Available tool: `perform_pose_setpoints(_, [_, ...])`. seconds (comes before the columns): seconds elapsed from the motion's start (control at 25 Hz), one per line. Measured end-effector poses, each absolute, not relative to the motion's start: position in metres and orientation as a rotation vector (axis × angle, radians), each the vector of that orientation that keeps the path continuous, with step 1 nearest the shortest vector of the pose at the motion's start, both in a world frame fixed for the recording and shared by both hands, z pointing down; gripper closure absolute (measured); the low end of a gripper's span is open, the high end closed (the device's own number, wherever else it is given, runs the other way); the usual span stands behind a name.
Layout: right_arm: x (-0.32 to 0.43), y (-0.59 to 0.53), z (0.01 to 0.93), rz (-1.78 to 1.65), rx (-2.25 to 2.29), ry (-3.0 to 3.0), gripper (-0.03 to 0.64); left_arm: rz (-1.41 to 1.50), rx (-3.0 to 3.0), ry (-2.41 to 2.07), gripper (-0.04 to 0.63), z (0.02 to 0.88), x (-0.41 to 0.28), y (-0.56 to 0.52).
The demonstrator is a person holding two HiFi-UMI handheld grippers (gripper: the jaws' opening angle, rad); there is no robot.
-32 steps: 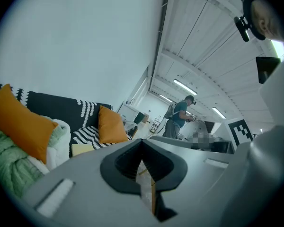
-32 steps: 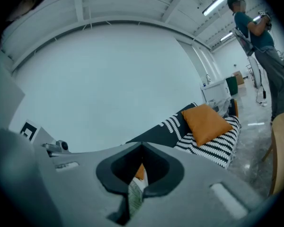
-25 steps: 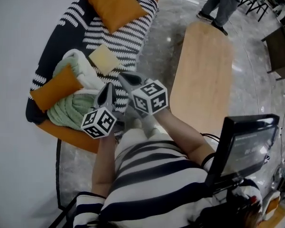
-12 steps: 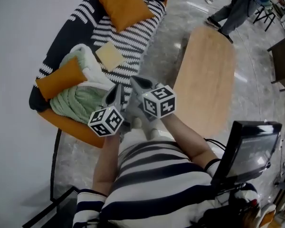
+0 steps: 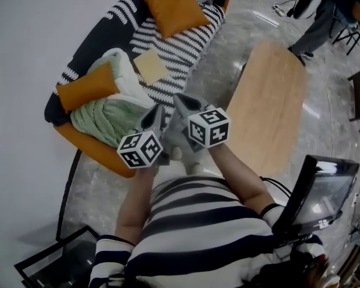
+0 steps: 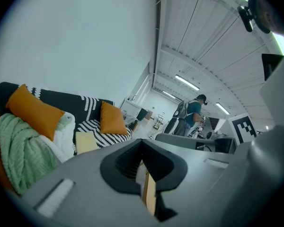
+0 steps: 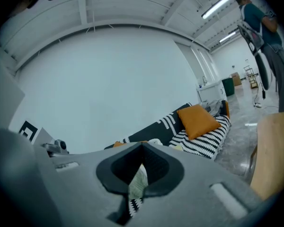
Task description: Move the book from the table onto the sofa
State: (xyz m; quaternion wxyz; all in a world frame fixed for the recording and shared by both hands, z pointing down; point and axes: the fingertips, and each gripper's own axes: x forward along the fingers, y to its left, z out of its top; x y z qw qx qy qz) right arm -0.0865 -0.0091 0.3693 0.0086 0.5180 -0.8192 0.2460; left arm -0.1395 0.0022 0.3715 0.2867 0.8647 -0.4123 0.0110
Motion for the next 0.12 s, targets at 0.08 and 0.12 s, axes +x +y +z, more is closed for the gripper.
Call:
perform_pose_setpoints(0.08, [-0.0896,-0.0053,0.3683,0.763,1.601,-2.567,0.619,0.029,2.307,-1.113,0.594,0.3708,-0.1409,0.0073])
perform_pose_setpoints(0.12, [-0.0913,-0.0034,0.3678,0.759,1.592,-2.57,0.618,0.028,2.305,-1.119,0.594,0.3703,-0.1417,0.0098])
